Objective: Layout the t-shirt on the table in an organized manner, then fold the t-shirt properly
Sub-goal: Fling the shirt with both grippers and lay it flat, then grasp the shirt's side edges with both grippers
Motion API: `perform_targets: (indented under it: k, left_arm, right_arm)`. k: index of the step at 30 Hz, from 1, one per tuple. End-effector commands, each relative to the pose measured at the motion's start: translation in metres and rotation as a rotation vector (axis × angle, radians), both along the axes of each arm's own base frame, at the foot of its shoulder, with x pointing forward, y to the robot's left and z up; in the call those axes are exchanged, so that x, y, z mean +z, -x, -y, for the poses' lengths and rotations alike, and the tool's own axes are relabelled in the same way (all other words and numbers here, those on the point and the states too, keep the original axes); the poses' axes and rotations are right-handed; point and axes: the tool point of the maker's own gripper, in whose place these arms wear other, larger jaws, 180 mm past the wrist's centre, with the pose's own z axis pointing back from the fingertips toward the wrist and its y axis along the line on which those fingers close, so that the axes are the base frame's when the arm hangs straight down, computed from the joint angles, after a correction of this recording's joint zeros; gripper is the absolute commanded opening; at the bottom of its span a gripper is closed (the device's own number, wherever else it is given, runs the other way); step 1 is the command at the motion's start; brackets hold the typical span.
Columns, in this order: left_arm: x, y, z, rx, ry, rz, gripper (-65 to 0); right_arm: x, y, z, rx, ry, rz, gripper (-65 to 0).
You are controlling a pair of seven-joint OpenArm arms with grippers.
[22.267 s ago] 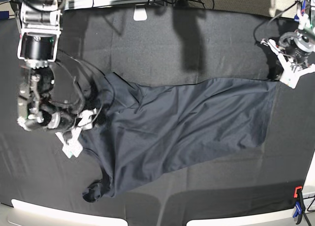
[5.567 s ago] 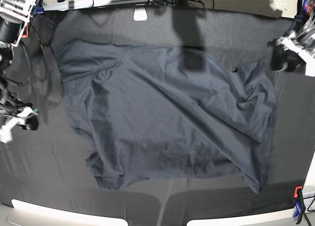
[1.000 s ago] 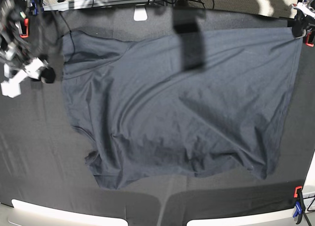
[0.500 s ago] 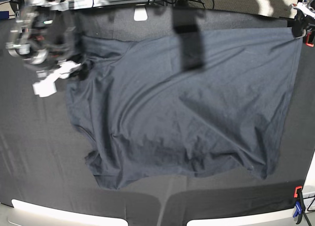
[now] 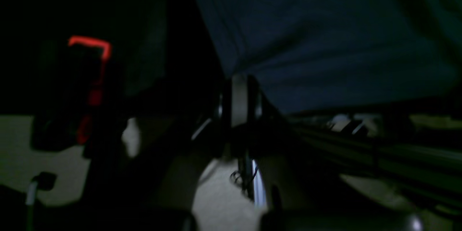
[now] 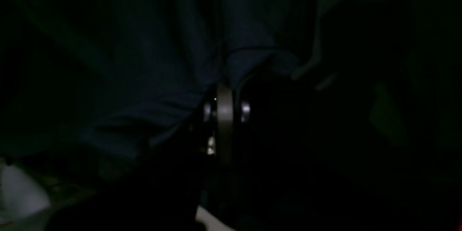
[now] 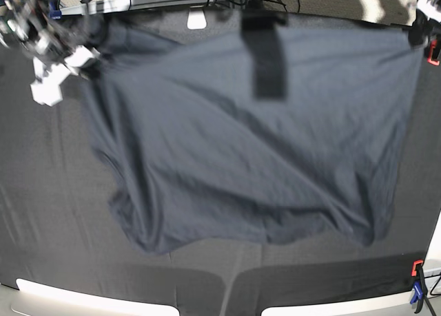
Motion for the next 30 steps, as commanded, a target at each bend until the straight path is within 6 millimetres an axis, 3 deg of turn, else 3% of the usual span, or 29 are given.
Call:
perform_targets:
  k: [1, 5, 8, 11, 13, 14, 22, 30]
  left_arm:
    - [0.010, -0.004, -0.003, -0.012, -0.013, 0.029, -65.0]
    - [0.010, -0.003, -0.004, -0.019, -0.018, 0.022, -65.0]
    - [0.010, -0.003, -0.004, -0.020, -0.019, 0.019, -65.0]
    - [0.005, 0.002, -0.004, -0.034, -0.022, -0.023, -46.7]
    - [0.001, 0.006, -0.004, -0.046, -0.027, -0.056, -37.1]
    - [0.000, 0.007, -0.004, -0.053, -0.032, -0.072, -35.3]
    - [0.009, -0.004, -0.017, -0.120, -0.097, -0.088, -35.3]
    - [0.036, -0.057, -0.022, -0.133, -0.134, 0.066, -35.4]
  right_arm:
    - [0.009, -0.003, 0.008, 0.010, 0.033, 0.030, -65.0]
    - [0.008, 0.005, 0.009, 0.021, 0.040, 0.021, -63.3]
    - [0.011, 0.001, 0.005, 0.045, 0.026, 0.046, -52.1]
    - [0.014, -0.001, 0.001, 0.052, 0.006, 0.066, -42.5]
    - [0.014, -0.001, 0.002, 0.053, 0.008, 0.065, -42.3]
    - [0.015, -0.001, 0.003, 0.054, 0.010, 0.065, -42.3]
    - [0.038, -0.016, 0.015, 0.108, 0.051, 0.124, -42.3]
    - [0.082, -0.078, 0.024, 0.115, 0.100, 0.316, -42.3]
